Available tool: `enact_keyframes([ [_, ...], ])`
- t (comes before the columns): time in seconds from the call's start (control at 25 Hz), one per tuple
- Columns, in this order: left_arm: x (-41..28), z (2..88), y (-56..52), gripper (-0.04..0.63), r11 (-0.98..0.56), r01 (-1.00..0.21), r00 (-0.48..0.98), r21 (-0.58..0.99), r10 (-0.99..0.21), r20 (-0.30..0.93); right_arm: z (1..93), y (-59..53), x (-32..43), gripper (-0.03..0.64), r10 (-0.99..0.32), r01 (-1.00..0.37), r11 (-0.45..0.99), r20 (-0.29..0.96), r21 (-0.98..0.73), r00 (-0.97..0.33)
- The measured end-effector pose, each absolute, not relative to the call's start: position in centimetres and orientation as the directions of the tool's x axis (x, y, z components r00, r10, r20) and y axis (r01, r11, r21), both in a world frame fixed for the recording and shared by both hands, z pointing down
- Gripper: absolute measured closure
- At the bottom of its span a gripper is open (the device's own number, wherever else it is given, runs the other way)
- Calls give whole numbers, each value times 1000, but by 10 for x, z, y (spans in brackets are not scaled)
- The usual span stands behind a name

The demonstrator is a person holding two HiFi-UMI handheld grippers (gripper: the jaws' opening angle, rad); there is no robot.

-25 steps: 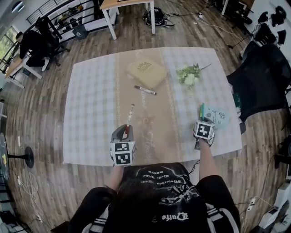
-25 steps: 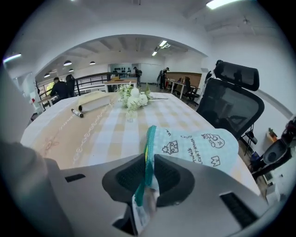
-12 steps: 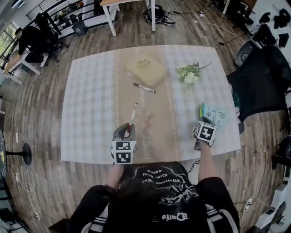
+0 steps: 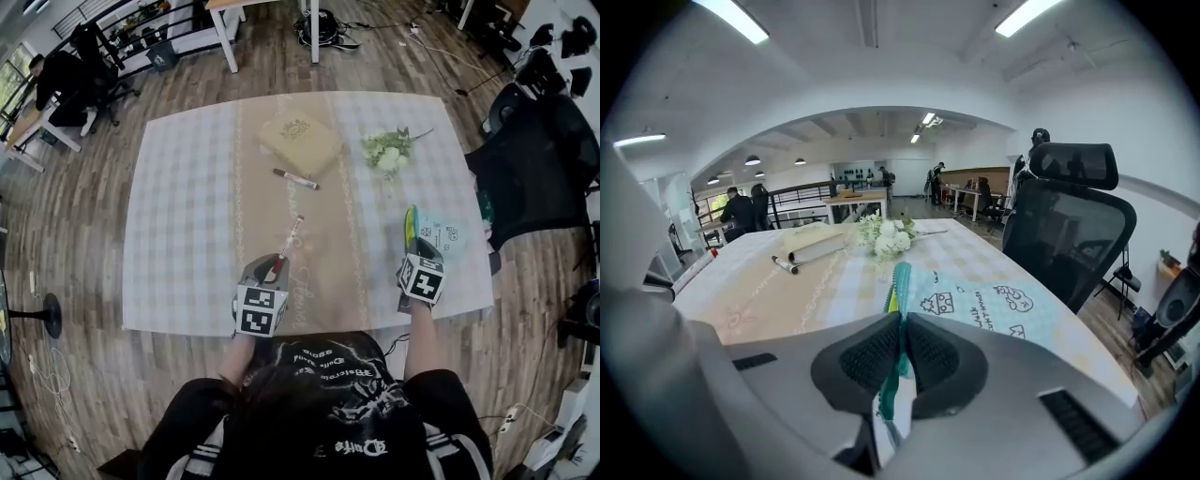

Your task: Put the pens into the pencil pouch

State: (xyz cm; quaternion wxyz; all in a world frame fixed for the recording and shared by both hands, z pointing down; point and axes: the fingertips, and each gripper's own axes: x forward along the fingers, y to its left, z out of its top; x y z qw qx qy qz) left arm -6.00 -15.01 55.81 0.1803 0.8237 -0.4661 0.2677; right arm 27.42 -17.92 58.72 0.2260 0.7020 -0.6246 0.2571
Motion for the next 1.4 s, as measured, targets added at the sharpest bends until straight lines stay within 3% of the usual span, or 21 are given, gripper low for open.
enact_keyframes([
  [0.64, -26, 550, -130, 514, -706, -707, 525, -33, -555, 646, 534, -160, 197, 589, -838, -997, 77, 543, 3, -63],
  [1.16, 1, 534, -109, 514, -849, -508, 531, -142, -439, 725, 523, -140, 142, 591, -830, -974, 226, 522, -6, -196],
  [1.4, -15, 529, -128, 514, -863, -479, 516, -162, -426, 743, 518, -153, 114, 591, -818, -965, 263, 531, 5, -221],
])
